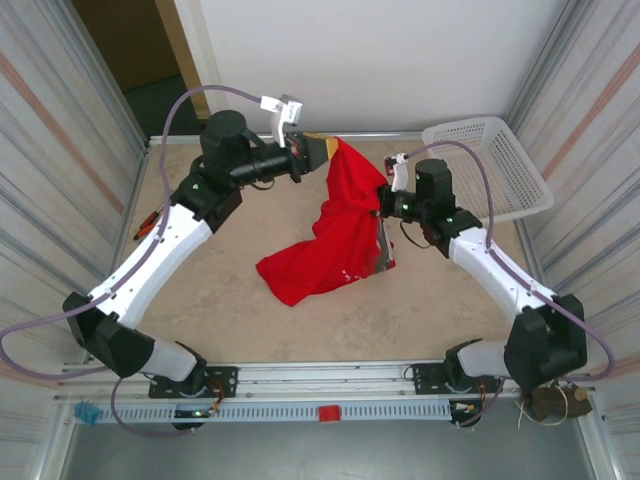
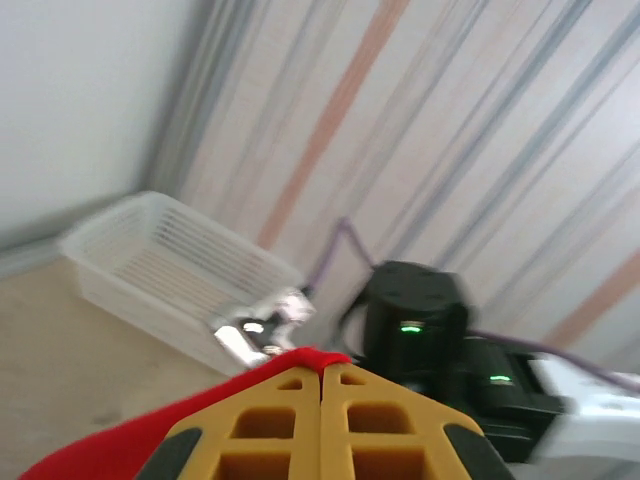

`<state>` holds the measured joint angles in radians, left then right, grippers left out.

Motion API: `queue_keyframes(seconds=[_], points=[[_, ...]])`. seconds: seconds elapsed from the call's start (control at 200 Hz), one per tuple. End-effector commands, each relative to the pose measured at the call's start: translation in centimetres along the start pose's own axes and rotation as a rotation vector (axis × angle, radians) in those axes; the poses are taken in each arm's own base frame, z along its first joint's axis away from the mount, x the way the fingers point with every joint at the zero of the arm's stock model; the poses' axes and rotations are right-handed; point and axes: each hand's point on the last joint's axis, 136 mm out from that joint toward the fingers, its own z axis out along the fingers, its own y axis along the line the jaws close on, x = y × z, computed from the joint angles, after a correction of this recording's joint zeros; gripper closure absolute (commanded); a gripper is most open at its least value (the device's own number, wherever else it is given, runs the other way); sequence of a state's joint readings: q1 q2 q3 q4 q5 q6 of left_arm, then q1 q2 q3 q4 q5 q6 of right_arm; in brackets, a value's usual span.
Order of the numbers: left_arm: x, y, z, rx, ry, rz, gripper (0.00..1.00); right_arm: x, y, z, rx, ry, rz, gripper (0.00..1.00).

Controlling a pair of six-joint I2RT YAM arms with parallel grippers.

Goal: Fold the inside-out t-shirt

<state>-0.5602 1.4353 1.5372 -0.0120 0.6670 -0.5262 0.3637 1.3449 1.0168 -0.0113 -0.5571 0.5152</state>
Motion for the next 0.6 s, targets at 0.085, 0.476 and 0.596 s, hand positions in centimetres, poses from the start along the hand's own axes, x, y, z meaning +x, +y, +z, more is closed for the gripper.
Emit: queue_keyframes(seconds=[0.085,0.476,0.596], points=[[-0.6,-2.7,-1.3,0.213,0.032,-0.24,1.0,-1.2,-2.6,1.2,0.108,0.029,0.057,0.44],[2.6,4.9,-1.2,-0.145,0.053,-0.305,1.0,-0.5,2.0,-9.2,0.357,-0.13,-0.066,0.4],[2.8,5.2,-1.0,-0.15,0.055,-0.313,1.0,-0.7,6.2,-8.6,0.299,-0.14,-0.17,0.35]])
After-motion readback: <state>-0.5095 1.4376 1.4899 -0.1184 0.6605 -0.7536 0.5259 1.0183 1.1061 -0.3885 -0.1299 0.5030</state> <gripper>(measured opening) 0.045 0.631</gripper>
